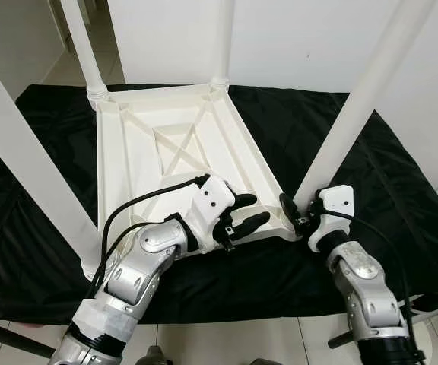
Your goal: Building children table
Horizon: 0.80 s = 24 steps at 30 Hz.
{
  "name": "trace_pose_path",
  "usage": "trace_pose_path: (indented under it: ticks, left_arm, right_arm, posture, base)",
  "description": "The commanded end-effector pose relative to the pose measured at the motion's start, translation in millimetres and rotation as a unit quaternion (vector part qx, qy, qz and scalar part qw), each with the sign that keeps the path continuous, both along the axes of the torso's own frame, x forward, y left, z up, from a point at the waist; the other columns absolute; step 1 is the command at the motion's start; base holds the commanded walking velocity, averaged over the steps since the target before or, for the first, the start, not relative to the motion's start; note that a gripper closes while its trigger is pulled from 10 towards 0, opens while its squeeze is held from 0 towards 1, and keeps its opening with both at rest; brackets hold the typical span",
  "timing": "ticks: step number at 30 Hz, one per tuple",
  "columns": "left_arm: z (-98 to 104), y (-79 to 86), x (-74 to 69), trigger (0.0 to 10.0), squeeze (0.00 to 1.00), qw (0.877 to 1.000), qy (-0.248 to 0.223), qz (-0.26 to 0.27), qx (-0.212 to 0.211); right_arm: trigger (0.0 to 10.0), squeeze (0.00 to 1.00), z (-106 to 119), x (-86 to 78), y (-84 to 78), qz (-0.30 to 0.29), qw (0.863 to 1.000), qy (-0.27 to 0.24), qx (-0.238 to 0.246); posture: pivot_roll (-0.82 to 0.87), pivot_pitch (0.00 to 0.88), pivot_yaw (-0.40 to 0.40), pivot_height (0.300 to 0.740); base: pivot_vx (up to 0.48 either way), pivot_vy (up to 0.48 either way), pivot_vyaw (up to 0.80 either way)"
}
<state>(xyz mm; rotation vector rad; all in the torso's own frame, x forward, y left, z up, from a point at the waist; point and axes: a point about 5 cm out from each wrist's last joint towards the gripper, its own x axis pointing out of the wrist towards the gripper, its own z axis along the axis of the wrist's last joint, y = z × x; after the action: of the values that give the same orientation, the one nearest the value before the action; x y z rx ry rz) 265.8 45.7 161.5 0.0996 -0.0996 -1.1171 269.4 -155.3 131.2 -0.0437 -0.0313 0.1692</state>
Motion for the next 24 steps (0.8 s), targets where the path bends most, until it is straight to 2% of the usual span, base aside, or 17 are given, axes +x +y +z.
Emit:
trace_pose_path:
  ticks: [1, 3, 4, 6, 14, 15, 16, 21, 22, 23, 24]
  left_arm:
    - [0.5, -2.6, -3.3, 10.0, 0.0, 1.0, -0.002, -0.03, 0.004]
    - [0.6, -2.7, -3.5, 10.0, 0.0, 1.0, -0.002, -0.03, 0.003]
    - [0.6, -2.7, -3.5, 10.0, 0.0, 1.0, -0.002, -0.03, 0.003]
    - [0.2, -2.5, -3.3, 10.0, 0.0, 1.0, -0.004, -0.031, 0.006]
    - [2.5, -1.6, 0.2, 10.0, 0.0, 1.0, -0.009, -0.027, 0.006]
    - [3.4, -1.3, 1.1, 10.0, 0.0, 1.0, -0.01, -0.027, 0.005]
    - [3.7, -1.2, 1.3, 10.0, 0.0, 1.0, -0.011, -0.027, 0.005]
    - [3.4, -1.0, 0.6, 10.0, 0.0, 0.999, -0.012, -0.03, 0.006]
    - [3.3, -0.8, 0.5, 10.0, 0.0, 0.999, -0.012, -0.03, 0.007]
    - [3.3, -0.8, 0.5, 10.0, 0.0, 0.999, -0.012, -0.03, 0.007]
    - [3.2, -0.7, 0.5, 10.0, 0.0, 0.999, -0.012, -0.031, 0.008]
  right_arm:
    - [10.0, 0.0, -8.6, -2.6, 6.2, -0.037, 0.999, 0.029, 0.005]
    - [10.0, 0.0, -10.2, -3.8, 14.8, -0.091, 0.995, 0.039, 0.024]
    - [10.0, 0.0, -10.2, -3.8, 14.8, -0.091, 0.995, 0.039, 0.024]
    - [10.0, 0.0, -11.5, -3.3, 22.8, -0.131, 0.989, 0.048, 0.041]
    - [10.0, 0.0, -5.7, -1.3, 32.0, -0.129, 0.988, 0.047, 0.065]
    - [10.0, 0.6, -3.4, -1.0, 29.7, -0.125, 0.989, 0.042, 0.063]
    - [10.0, 1.0, -2.0, -1.6, 27.3, -0.126, 0.989, 0.04, 0.06]
    - [10.0, 1.0, -2.8, -3.8, 19.6, -0.126, 0.99, 0.04, 0.049]
    - [10.0, 1.0, -3.9, -6.4, 16.0, -0.099, 0.994, 0.04, 0.036]
    - [10.0, 1.0, -3.9, -6.4, 16.0, -0.099, 0.994, 0.04, 0.036]
    - [10.0, 0.0, -5.1, -10.0, 10.2, -0.064, 0.997, 0.041, 0.02]
  posture:
    - [0.0, 0.0, -0.03, 0.74]
    - [0.0, 0.0, -0.029, 0.74]
    - [0.0, 0.0, -0.029, 0.74]
    - [0.0, 0.0, -0.028, 0.74]
    - [0.0, 0.0, -0.024, 0.74]
    - [0.0, 0.0, -0.024, 0.74]
    - [0.0, 0.0, -0.025, 0.74]
    - [0.0, 0.0, -0.022, 0.74]
    - [0.0, 0.0, -0.021, 0.74]
    - [0.0, 0.0, -0.021, 0.74]
    - [0.0, 0.0, -0.02, 0.74]
  base:
    - [0.0, 0.0, 0.0]
    - [0.0, 0.0, 0.0]
    - [0.0, 0.0, 0.0]
    - [0.0, 0.0, 0.0]
    - [0.0, 0.0, 0.0]
    - [0.0, 0.0, 0.0]
    - [0.0, 0.0, 0.0]
    - [0.0, 0.0, 0.0]
    - [0.0, 0.0, 0.0]
    - [0.0, 0.0, 0.0]
    - [0.0, 0.0, 0.0]
